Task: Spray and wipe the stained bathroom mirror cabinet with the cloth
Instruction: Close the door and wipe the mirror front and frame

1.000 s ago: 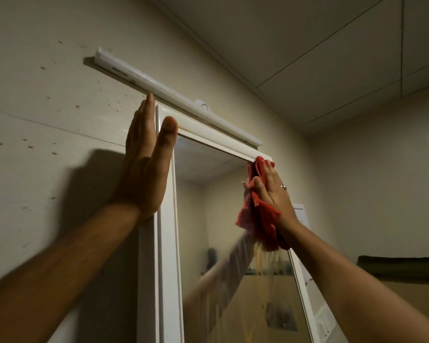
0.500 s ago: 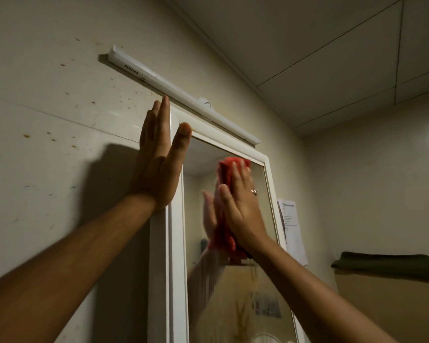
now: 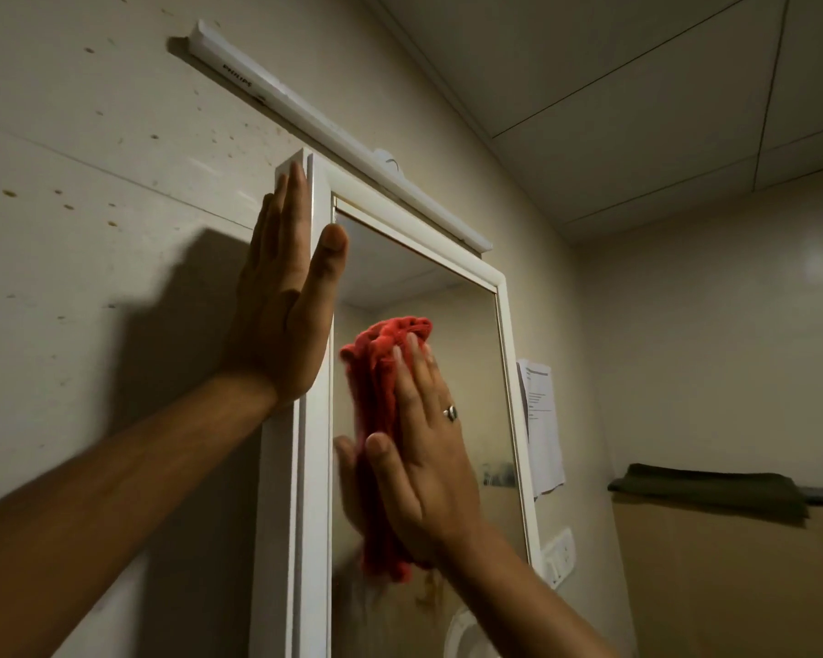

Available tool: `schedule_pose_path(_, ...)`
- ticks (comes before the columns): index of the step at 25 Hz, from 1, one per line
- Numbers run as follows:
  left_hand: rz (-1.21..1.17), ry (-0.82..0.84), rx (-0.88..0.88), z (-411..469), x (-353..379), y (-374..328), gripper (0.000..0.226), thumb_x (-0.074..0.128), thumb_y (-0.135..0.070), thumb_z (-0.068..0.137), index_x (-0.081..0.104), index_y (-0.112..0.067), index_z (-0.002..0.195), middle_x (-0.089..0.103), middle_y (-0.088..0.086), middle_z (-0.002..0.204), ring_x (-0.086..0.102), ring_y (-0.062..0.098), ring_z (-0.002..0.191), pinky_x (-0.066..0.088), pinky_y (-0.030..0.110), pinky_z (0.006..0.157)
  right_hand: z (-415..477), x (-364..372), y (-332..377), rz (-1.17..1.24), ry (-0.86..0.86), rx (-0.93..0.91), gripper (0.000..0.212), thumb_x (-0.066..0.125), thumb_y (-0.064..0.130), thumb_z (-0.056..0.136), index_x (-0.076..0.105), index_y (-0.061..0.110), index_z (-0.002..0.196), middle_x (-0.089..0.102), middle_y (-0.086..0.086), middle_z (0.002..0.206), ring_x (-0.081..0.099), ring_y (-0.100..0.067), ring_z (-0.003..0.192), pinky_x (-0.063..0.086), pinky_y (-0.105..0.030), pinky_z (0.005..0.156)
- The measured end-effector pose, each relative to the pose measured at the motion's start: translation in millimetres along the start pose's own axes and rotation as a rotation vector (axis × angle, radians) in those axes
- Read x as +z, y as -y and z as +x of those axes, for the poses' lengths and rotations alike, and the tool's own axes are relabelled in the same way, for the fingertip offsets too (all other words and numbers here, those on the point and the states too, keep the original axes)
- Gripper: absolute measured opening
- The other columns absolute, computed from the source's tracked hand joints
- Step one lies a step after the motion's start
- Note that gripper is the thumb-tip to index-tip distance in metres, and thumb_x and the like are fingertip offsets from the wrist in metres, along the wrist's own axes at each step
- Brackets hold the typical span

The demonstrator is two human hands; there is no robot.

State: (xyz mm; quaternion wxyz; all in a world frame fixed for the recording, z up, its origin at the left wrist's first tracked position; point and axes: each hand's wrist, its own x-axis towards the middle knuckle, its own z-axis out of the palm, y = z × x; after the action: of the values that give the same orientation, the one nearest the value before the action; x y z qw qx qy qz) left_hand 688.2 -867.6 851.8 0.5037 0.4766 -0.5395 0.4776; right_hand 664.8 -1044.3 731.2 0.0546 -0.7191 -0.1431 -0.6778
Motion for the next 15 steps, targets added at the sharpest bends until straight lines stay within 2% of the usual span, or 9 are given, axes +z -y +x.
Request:
schedule_pose_path(4, -0.008, -0.003, 0.019, 1, 2, 3, 0.098, 0.011, -0.085, 0.085, 0.000, -0.030, 0.165, -0.002, -0.010, 0.173, 0.000, 0.010, 0.159, 0.012, 0.053, 0.128, 27, -19, -94, 0.003, -0.067, 0.188, 0.069, 0.027, 0.058, 0.107, 0.010, 0.033, 0.168, 0.006, 0.014, 0.175, 0.008, -0.011, 0.161, 0.023, -0.058, 0.127)
schedule_pose_path(7, -0.009, -0.003, 0.024, 2, 3, 4, 0.098, 0.012, -0.086, 0.085, 0.000, -0.031, 0.165, 0.000, -0.010, 0.173, 0.000, 0.010, 0.159, 0.011, 0.053, 0.128, 25, -25, -126, 0.093, -0.115, 0.409, 0.071, 0.028, 0.066, 0.104, 0.011, 0.039, 0.167, 0.013, 0.018, 0.174, 0.016, -0.006, 0.159, 0.024, -0.055, 0.128)
schedule_pose_path(11, -0.013, -0.014, 0.033, 1, 3, 5, 0.099, 0.012, -0.087, 0.086, 0.002, -0.029, 0.165, 0.001, -0.007, 0.173, 0.001, 0.013, 0.159, 0.012, 0.054, 0.128, -55, -24, -115, 0.132, -0.056, 0.541, 0.076, 0.027, 0.083, 0.096, 0.002, 0.055, 0.162, 0.010, 0.030, 0.170, 0.017, 0.007, 0.154, 0.025, -0.056, 0.127)
schedule_pose_path(13, -0.023, -0.011, 0.028, 2, 5, 5, 0.100, 0.012, -0.089, 0.085, 0.002, -0.029, 0.165, 0.001, -0.006, 0.174, 0.001, 0.015, 0.160, 0.013, 0.055, 0.127, -68, -24, -95, 0.150, -0.044, 0.608, 0.084, 0.022, 0.090, 0.089, -0.003, 0.054, 0.161, 0.005, 0.026, 0.172, 0.014, 0.000, 0.157, 0.023, -0.058, 0.127)
schedule_pose_path(15, -0.011, 0.001, 0.021, 2, 5, 4, 0.102, 0.011, -0.091, 0.084, 0.001, -0.030, 0.165, -0.001, -0.005, 0.174, -0.001, 0.014, 0.159, 0.012, 0.056, 0.127, -48, -19, -64, 0.103, -0.020, 0.603, 0.094, 0.013, 0.095, 0.085, -0.006, 0.045, 0.162, -0.004, 0.021, 0.173, 0.001, -0.003, 0.160, 0.015, -0.056, 0.130)
